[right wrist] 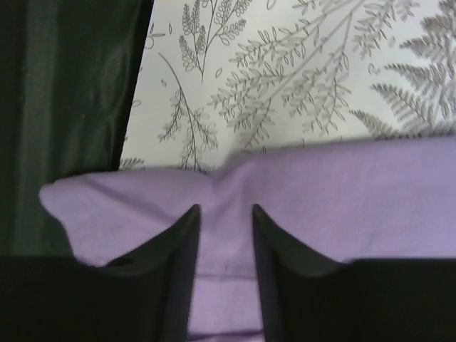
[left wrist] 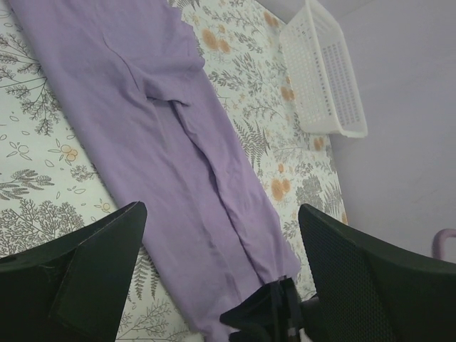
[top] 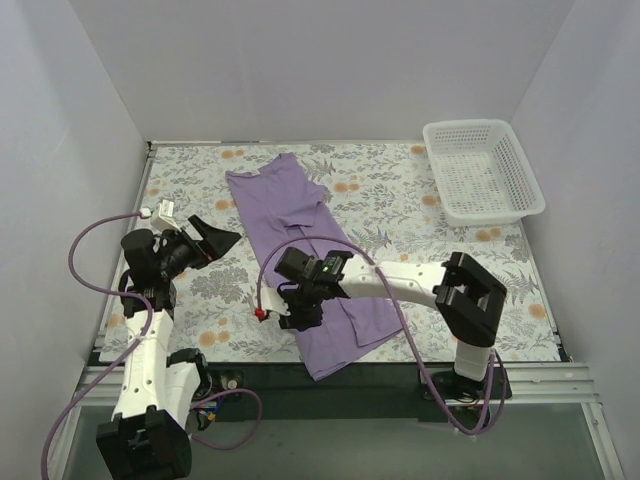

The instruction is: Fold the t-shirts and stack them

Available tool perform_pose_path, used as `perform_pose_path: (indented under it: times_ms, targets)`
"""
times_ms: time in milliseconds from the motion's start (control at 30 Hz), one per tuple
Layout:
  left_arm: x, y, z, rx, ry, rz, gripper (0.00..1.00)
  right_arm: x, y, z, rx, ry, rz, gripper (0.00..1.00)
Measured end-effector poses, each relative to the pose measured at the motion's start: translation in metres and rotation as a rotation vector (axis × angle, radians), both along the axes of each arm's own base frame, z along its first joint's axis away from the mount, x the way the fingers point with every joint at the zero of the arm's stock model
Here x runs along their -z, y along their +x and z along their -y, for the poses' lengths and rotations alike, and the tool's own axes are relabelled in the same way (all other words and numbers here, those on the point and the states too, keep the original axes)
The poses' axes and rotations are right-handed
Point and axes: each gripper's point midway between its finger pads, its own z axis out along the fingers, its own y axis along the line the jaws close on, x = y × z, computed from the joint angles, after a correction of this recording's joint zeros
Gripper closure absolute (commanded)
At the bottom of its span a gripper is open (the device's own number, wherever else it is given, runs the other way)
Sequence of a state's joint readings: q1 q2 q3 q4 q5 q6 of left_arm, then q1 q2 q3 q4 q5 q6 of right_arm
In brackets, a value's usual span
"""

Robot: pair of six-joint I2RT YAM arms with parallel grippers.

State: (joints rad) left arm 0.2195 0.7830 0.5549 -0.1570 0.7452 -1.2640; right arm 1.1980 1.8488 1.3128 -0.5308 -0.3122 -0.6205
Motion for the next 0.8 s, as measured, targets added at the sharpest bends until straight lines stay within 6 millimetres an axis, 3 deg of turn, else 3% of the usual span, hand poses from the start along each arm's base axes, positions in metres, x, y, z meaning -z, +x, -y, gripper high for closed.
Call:
perform_pose_path:
  times_ms: [67, 133, 167, 267, 300, 333, 400, 467, 533, 600, 667, 733, 800]
  targets:
    - [0.001, 0.001, 0.001, 0.009, 0.005, 0.001, 0.13, -0.015, 0.007, 0.011, -0.010, 0.017, -0.008, 0.48]
    - [0.001, 0.002, 0.002, 0.021, 0.004, 0.000, 0.14, -0.041, 0.031, 0.026, 0.030, 0.074, -0.009, 0.45]
    - [0.001, 0.004, 0.004, 0.028, 0.003, -0.002, 0.15, -0.058, 0.051, 0.035, 0.074, 0.119, 0.005, 0.45]
    - [0.003, 0.009, 0.016, 0.077, 0.004, -0.017, 0.16, -0.105, 0.133, 0.078, 0.316, 0.260, 0.062, 0.28]
    - [0.004, 0.009, 0.022, 0.098, 0.008, -0.021, 0.16, -0.118, 0.165, 0.097, 0.427, 0.308, 0.089, 0.10]
    - [0.007, 0.009, 0.031, 0.126, 0.015, -0.027, 0.16, -0.127, 0.194, 0.115, 0.534, 0.349, 0.106, 0.02]
    - [0.010, 0.005, 0.044, 0.166, 0.029, -0.034, 0.16, -0.133, 0.243, 0.144, 0.725, 0.424, 0.079, 0.02]
    - [0.011, 0.000, 0.055, 0.205, 0.037, -0.029, 0.16, -0.124, 0.276, 0.153, 0.838, 0.475, -0.057, 0.02]
    - [0.011, -0.003, 0.058, 0.213, 0.044, -0.021, 0.16, -0.115, 0.311, 0.142, 0.883, 0.523, -0.257, 0.02]
    - [0.016, -0.007, 0.056, 0.202, 0.050, -0.020, 0.16, -0.090, 0.345, 0.126, 0.903, 0.540, -0.399, 0.02]
    - [0.021, -0.011, 0.055, 0.193, 0.053, -0.026, 0.16, -0.052, 0.357, 0.117, 0.967, 0.490, -0.482, 0.02]
    - [0.023, -0.014, 0.054, 0.187, 0.055, -0.025, 0.15, -0.017, 0.355, 0.109, 1.063, 0.415, -0.564, 0.02]
    - [0.020, -0.016, 0.054, 0.183, 0.058, -0.010, 0.16, 0.001, 0.354, 0.100, 1.151, 0.372, -0.627, 0.02]
